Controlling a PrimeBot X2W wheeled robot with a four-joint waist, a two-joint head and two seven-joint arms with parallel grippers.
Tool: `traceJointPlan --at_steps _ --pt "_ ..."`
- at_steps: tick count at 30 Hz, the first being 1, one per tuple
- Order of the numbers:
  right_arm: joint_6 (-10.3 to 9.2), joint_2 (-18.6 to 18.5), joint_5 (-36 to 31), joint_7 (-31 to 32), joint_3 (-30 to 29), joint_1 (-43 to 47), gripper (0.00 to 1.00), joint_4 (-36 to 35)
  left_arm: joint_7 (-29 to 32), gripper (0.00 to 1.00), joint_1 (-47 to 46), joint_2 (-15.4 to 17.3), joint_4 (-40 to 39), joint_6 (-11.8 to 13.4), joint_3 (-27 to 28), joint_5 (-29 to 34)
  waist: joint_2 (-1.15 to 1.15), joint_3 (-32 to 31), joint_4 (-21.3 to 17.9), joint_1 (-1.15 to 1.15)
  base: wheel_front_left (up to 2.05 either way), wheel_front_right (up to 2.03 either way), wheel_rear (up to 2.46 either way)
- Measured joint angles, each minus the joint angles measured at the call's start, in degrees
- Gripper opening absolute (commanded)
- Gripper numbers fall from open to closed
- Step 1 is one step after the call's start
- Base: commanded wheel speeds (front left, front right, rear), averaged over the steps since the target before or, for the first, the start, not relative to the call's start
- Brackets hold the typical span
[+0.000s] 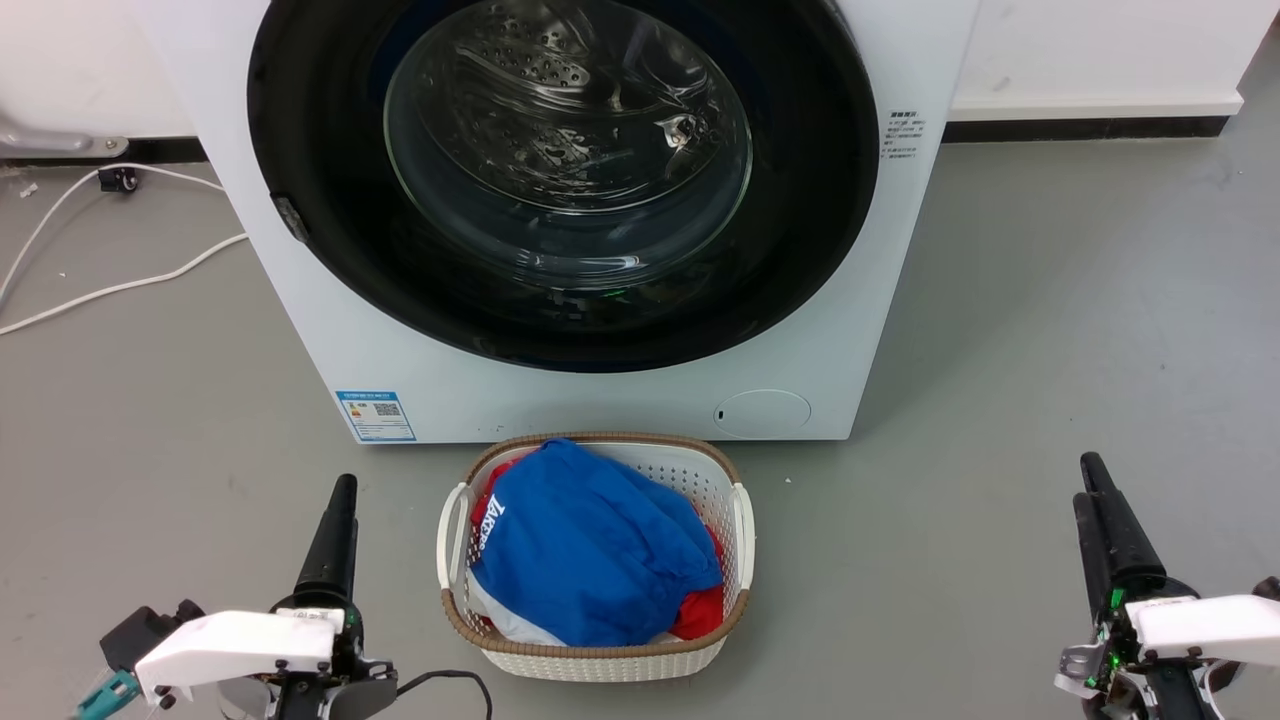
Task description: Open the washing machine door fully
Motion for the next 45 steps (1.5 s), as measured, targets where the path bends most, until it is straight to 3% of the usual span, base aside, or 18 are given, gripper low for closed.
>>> traceJointPlan --at_steps 18,45 --pt "0.00 0.1 -26.9 -4.1 2.3 2.8 1.00 -7.2 -4.2 1.00 0.8 0.3 -4.2 5.8 -4.7 23.3 0.00 0.2 0.0 0.00 0.00 0.00 0.00" --pt "0.00 0.1 -47.1 -9.1 3.0 5.7 1.00 -11.7 -9.3 1.00 2.3 2.0 -7.3 10.3 -10.9 44.0 0.00 0.3 0.1 0.00 0.00 0.00 0.00"
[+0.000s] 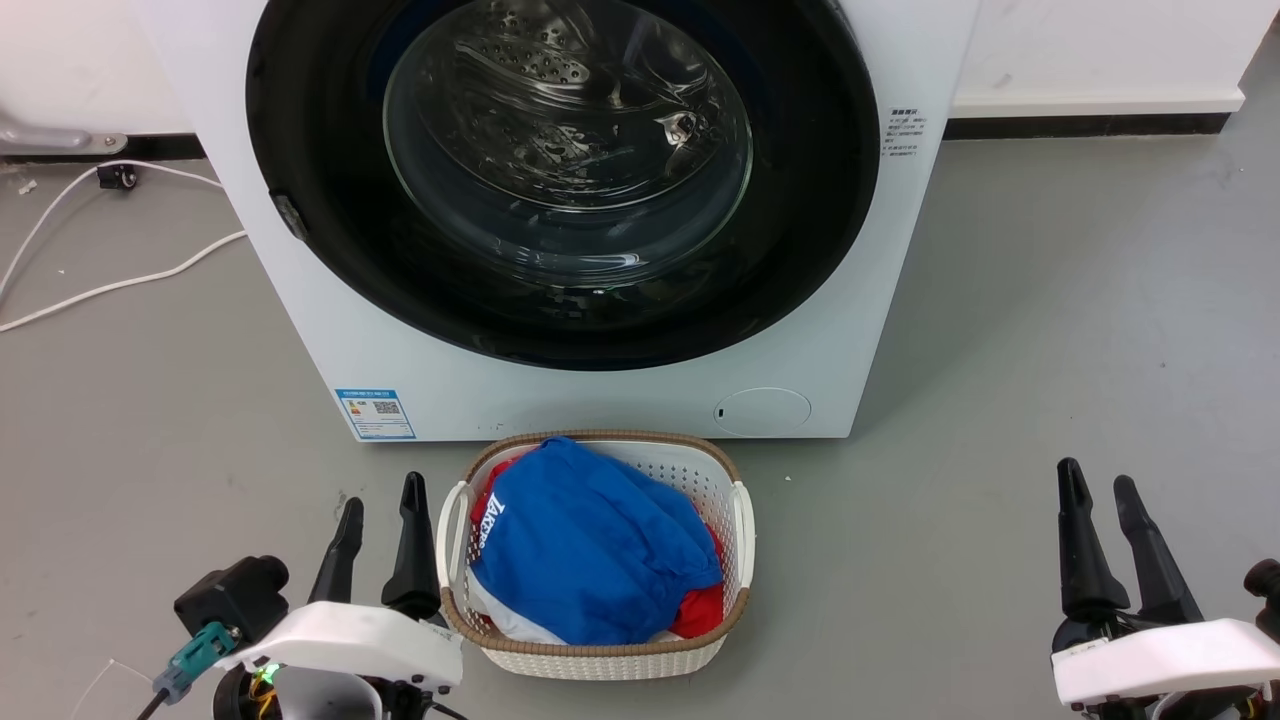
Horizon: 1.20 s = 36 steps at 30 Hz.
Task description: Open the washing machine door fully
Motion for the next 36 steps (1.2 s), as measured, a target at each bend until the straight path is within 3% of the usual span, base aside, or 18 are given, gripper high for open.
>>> traceJointPlan --at_steps 36 --pt "0.01 0.0 -18.1 -5.0 0.8 2.7 1.00 -4.3 -5.2 1.00 1.8 -1.1 -0.3 0.0 -1.7 20.8 0.00 0.3 0.1 0.00 0.00 0.00 0.00"
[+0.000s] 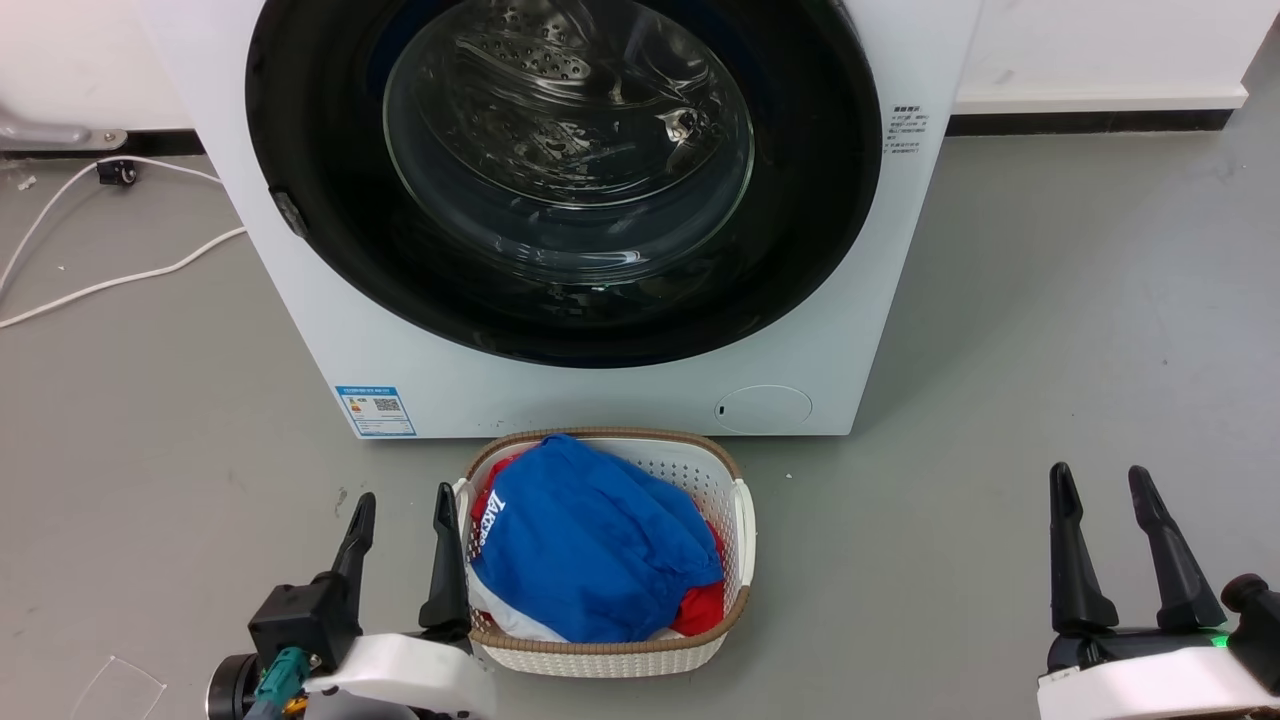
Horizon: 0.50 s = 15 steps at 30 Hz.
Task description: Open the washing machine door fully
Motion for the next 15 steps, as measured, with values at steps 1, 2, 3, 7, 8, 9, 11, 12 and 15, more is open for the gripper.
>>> traceJointPlan --at_steps 1,2,3,7,8,9,11,12,15 --pt "0.00 0.0 -0.4 -0.1 0.0 0.0 1.00 -0.1 -0.2 1.00 0.1 0.0 0.0 0.0 0.0 0.5 0.00 0.0 0.0 0.00 0.00 0.00 0.00" --pt "0.00 0.0 -0.7 -0.3 0.0 0.1 1.00 -0.1 -0.3 1.00 0.1 -0.1 0.1 0.0 0.0 1.0 0.00 0.0 0.0 0.00 0.00 0.00 0.00" --pt "0.00 0.0 -1.0 -0.5 0.1 0.3 1.00 -0.2 -0.4 1.00 0.2 -0.1 0.1 0.0 0.0 1.5 0.00 0.0 0.0 0.00 0.00 0.00 0.00" --pt "0.00 0.0 -2.5 -0.8 0.2 0.7 1.00 -0.4 -0.9 1.00 0.5 -0.2 0.1 0.0 -0.1 3.4 0.00 0.0 0.0 0.00 0.00 0.00 0.00" --pt "0.00 0.0 -2.9 -1.0 0.2 0.8 1.00 -0.5 -0.9 1.00 0.5 -0.2 0.1 0.0 -0.1 3.8 0.00 0.0 0.0 0.00 0.00 0.00 0.00" --pt "0.00 0.0 -3.2 -1.0 0.3 0.8 1.00 -0.5 -1.1 1.00 0.5 -0.3 0.1 0.1 -0.1 4.3 0.00 0.0 0.0 0.00 0.00 0.00 0.00" --pt "0.00 0.0 -3.9 -1.3 0.3 0.9 1.00 -0.7 -1.3 1.00 0.5 -0.3 0.2 0.1 -0.1 5.1 0.00 0.0 0.0 0.00 0.00 0.00 0.00" --pt "0.00 0.0 -4.2 -1.5 0.4 0.9 1.00 -0.7 -1.4 1.00 0.5 -0.4 0.2 0.1 -0.1 5.5 0.00 0.0 0.0 0.00 0.00 0.00 0.00" --pt "0.01 0.0 -5.1 -1.7 0.6 1.0 1.00 -0.8 -1.8 1.00 0.6 -0.4 0.3 0.2 -0.2 6.8 0.00 0.0 0.0 0.00 0.00 0.00 0.00"
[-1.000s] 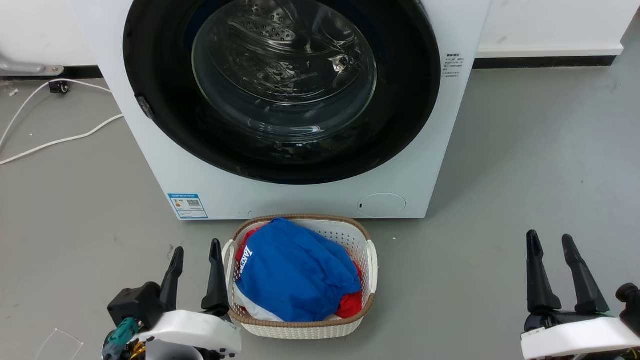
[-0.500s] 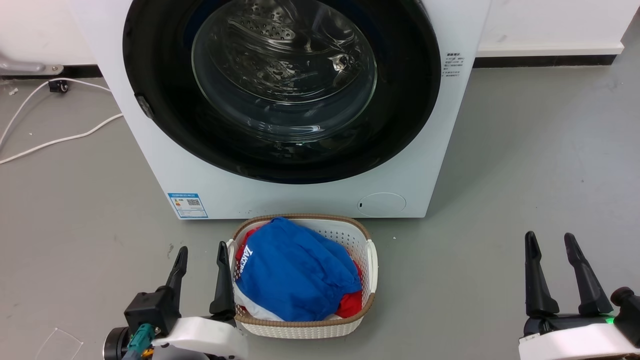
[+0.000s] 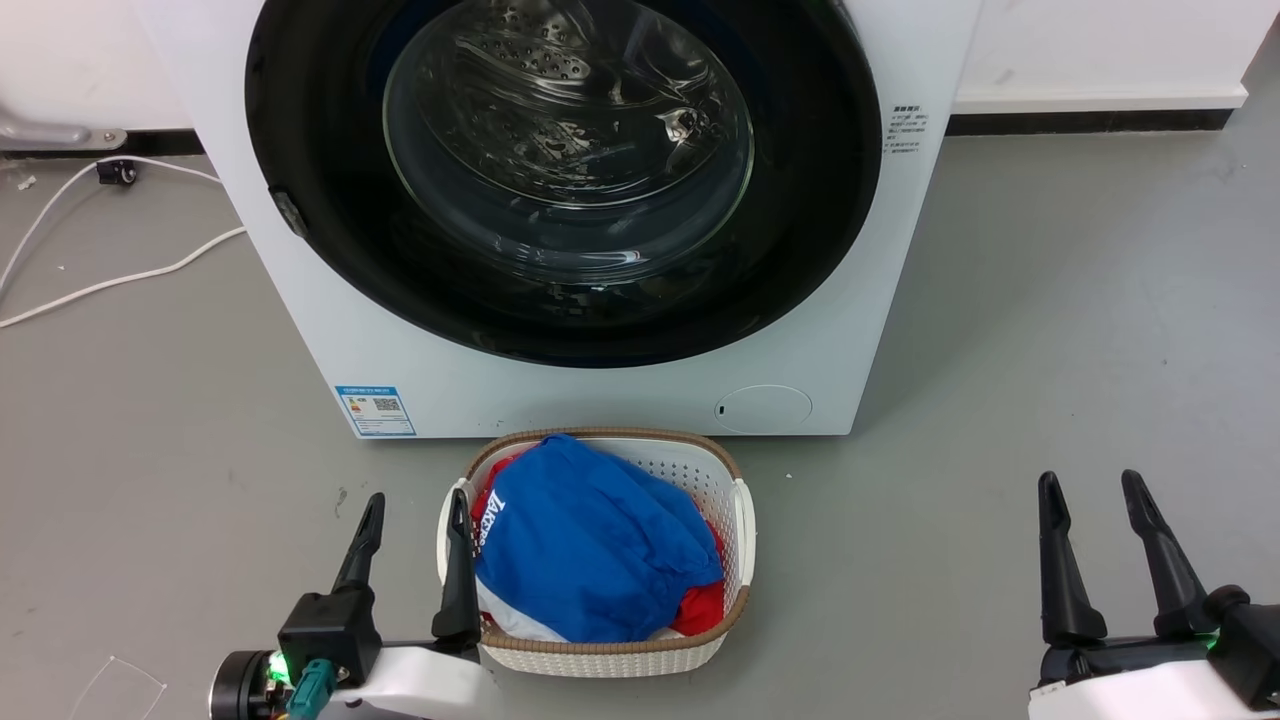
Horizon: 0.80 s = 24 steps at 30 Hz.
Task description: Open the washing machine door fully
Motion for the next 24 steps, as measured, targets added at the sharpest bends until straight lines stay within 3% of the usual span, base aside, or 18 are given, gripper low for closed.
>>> traceJointPlan --at_steps 17,24 --pt "0.08 0.0 -4.6 -1.8 0.8 1.0 1.00 -0.8 -1.6 1.00 0.8 -0.3 0.1 -0.2 0.3 5.1 0.00 0.2 0.2 0.00 0.00 0.00 0.00" --pt "0.08 0.0 -3.3 -1.8 0.8 1.0 1.00 -0.4 -1.7 1.00 0.9 -0.3 0.2 -0.2 0.4 4.6 0.00 0.3 0.1 0.00 0.00 0.00 0.00"
